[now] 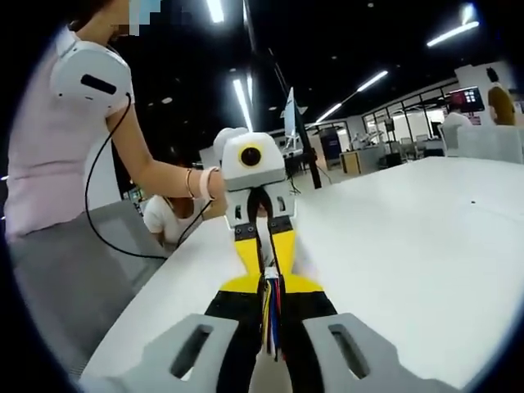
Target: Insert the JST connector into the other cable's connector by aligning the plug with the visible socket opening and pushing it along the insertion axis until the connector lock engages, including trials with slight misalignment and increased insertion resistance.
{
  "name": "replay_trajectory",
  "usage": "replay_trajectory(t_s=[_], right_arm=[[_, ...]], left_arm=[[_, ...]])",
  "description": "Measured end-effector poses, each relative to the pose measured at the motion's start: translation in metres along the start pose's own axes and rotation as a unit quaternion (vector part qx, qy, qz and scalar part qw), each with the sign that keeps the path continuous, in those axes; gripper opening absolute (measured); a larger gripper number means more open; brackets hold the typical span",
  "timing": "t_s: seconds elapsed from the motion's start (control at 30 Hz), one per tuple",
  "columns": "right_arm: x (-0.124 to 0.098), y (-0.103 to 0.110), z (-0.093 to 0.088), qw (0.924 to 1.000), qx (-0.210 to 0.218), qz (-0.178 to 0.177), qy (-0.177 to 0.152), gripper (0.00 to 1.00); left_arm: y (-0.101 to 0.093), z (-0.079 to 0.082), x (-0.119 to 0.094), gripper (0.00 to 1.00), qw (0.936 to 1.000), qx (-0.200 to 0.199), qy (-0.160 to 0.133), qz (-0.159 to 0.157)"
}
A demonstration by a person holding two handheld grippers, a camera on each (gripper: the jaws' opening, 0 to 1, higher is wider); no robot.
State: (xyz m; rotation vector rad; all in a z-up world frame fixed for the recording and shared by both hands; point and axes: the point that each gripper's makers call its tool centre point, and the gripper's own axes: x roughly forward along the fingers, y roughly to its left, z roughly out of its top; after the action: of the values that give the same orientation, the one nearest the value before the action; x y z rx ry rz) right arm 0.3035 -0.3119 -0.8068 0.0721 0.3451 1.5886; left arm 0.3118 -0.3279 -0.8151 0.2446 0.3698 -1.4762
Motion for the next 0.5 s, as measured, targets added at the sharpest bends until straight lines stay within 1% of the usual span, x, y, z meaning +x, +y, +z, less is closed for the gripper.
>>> replay_trajectory(t_s=[0.27,0.5], right_arm=[[0.002,-0.001,-0.008,0.9999,0.000,-0.007,0.008,0.04],[0.008,-0.002,-0.014,0.9996,-0.008,-0.024,0.014,0.04]], left_arm=[[-0.003,-0.009,0.003,0.00,0.9998,0.003,0.018,-0.002],[-0.002,-0.015,0.002,0.00,0.9991,0.016,0.040,0.006]])
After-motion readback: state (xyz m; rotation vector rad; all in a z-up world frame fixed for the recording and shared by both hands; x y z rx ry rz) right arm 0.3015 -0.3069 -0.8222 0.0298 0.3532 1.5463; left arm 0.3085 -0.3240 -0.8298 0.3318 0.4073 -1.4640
